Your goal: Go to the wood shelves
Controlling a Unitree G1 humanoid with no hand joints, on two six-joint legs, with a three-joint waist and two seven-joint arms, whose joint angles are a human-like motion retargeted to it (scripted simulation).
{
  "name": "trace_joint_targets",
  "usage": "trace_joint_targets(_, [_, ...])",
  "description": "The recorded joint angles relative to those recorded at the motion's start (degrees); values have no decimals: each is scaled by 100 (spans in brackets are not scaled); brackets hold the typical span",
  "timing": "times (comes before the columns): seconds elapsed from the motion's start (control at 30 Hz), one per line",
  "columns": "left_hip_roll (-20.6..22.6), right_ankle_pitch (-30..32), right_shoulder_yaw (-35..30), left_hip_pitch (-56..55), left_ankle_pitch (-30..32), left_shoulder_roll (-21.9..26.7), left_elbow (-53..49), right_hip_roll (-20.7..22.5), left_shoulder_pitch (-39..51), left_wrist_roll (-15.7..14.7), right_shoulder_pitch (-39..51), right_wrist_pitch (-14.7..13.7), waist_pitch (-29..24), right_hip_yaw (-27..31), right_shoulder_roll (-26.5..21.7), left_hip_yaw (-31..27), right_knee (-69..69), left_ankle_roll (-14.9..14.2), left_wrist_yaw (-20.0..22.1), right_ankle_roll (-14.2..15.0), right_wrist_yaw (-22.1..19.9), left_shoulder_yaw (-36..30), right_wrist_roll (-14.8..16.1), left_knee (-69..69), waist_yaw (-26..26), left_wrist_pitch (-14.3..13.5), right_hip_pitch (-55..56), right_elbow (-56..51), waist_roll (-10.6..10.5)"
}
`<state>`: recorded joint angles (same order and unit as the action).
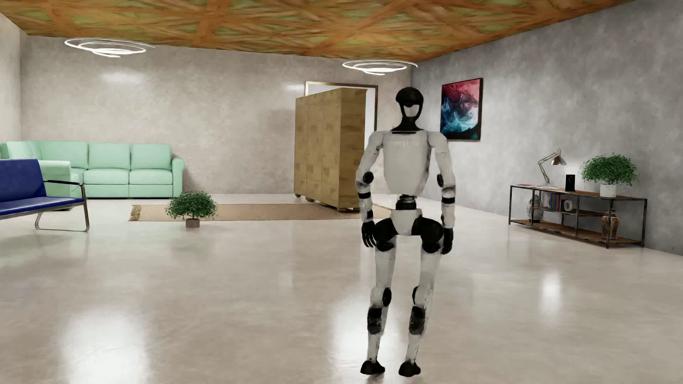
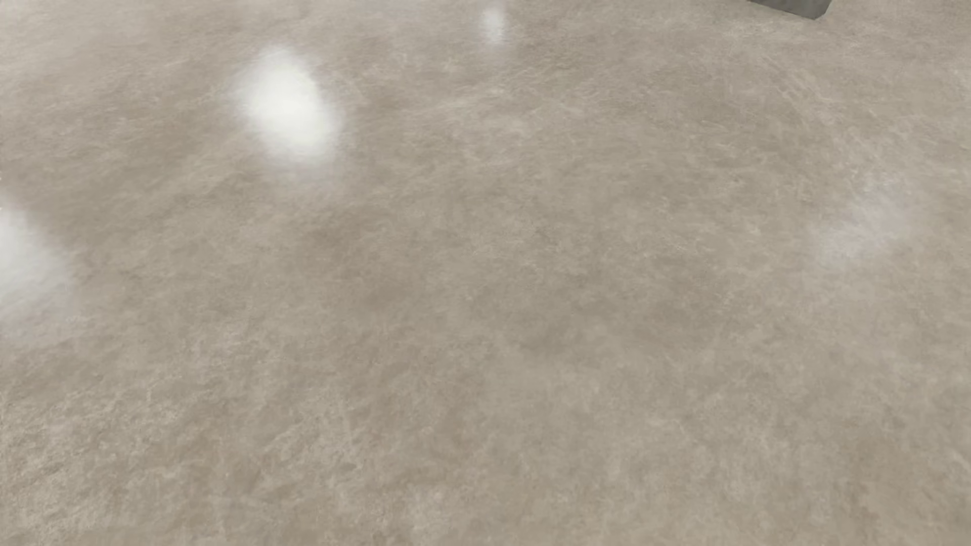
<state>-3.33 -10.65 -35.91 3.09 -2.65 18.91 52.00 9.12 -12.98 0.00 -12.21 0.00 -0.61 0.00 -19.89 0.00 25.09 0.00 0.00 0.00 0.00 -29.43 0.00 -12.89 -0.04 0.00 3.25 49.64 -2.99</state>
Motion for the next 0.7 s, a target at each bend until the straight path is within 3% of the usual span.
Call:
trace_joint_targets(0.07, [13,266,-39,-41,197,22,42,15,-21,0,17,0,8,0,9,0,109,0,0,0,0,59,0,166,-40,0,106,-18,55])
trace_joint_targets(0.1, [63,304,-74,-11,-545,34,15,17,-51,0,-25,0,-30,0,-23,0,133,0,0,0,0,-4,0,-1397,-39,0,48,-122,73])
trace_joint_targets(0.13, [113,327,-110,-108,-1300,53,59,44,-93,0,-25,0,17,0,-22,0,201,0,0,0,0,36,0,-1460,114,0,112,-137,103])
trace_joint_targets(0.27, [-51,18,93,-1464,-1591,36,-177,206,-233,0,44,0,-431,0,-180,0,355,0,0,0,0,372,0,-3873,459,0,-366,-635,-31])
trace_joint_targets(0.3, [-92,-221,138,-1846,-1566,23,-234,203,-276,0,62,0,-485,0,-232,0,292,0,0,0,0,385,0,-4321,647,0,-536,-890,-64])
trace_joint_targets(0.37, [-34,-639,265,-2453,-1470,108,-199,-56,-419,0,287,0,-481,0,-37,0,108,0,0,0,0,370,0,-4160,1149,0,-809,-834,168])
trace_joint_targets(0.53, [-284,-1812,77,-3668,-437,96,306,-145,-551,0,695,0,-595,0,-239,0,-240,0,0,0,0,123,0,-2707,1453,0,-1910,-1199,141])
trace_joint_targets(0.6, [-349,-1830,-124,-3859,-561,122,439,-242,-541,0,806,0,-601,0,-222,0,-257,0,0,0,0,-67,0,-2473,1613,0,-2296,-1261,162])
trace_joint_targets(0.63, [-355,-1700,105,-3941,-657,92,491,-321,-630,0,763,0,-568,0,-218,0,-236,0,0,0,0,71,0,-2726,1696,0,-2463,-1005,158])
trace_joint_targets(0.7, [-326,-794,-135,-4045,-746,113,632,-456,-621,0,549,0,-469,0,-137,0,200,0,0,0,0,129,0,-3429,1912,0,-2436,-752,285])
